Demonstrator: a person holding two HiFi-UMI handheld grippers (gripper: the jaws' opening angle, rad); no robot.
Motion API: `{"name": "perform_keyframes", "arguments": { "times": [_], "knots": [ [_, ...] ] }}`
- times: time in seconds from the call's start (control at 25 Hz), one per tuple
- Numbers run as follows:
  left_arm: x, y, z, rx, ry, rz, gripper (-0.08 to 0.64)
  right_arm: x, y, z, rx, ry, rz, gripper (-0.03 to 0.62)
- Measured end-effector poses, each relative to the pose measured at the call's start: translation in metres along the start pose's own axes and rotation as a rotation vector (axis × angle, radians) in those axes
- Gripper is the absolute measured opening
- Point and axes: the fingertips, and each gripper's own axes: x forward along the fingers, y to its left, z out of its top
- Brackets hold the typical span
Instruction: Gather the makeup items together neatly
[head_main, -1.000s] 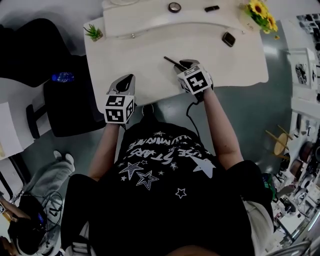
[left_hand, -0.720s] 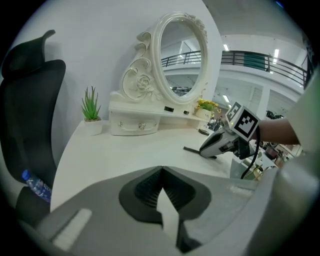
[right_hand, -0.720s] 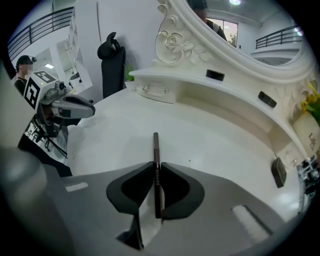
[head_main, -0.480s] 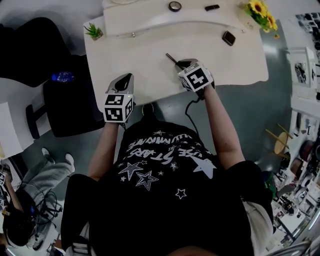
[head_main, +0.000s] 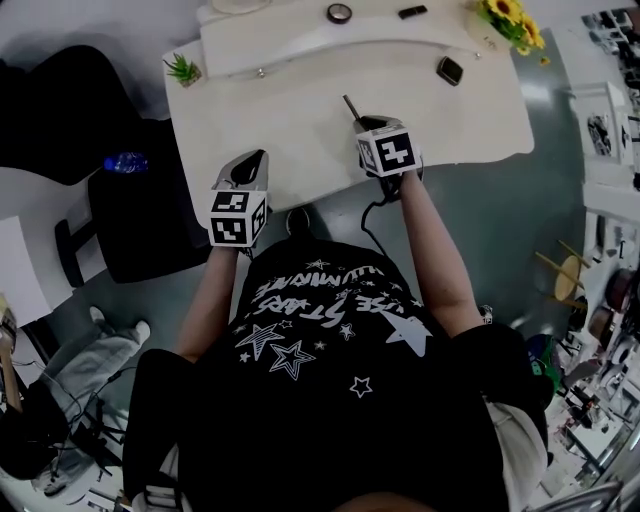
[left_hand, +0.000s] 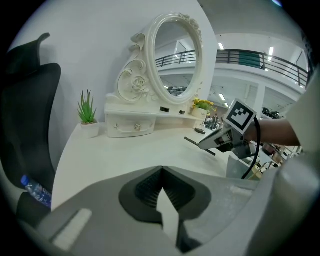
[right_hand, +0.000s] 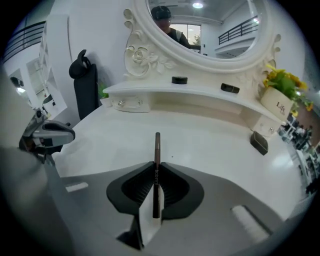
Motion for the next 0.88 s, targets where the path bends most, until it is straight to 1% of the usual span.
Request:
{"name": "perform_keyframes", "arguments": {
  "times": [0.16, 0.32, 0.68, 0.88],
  "knots": [
    [0.002, -0.003, 0.004, 0.012, -0.003, -0.015, 0.002, 0.004, 0.0, 0.0, 0.071, 0.007, -0.036, 0.067],
    [0.003, -0.006, 0.006, 0.021, -0.001, -0.023, 0.002, 0.008, 0.002, -0.001, 0.14, 0.012, -0.052, 0.067],
    [0.003, -0.01, 0.005, 0.03, 0.003, -0.024, 0.002, 0.013, 0.002, -0.007, 0.203, 0.031, -0.066, 0.067],
    [0.002, -0.015, 0.0, 0.028, 0.014, -0.026, 0.002, 0.013, 0.004, -0.007, 0.186, 0.041, -0.079, 0.069]
  ]
}}
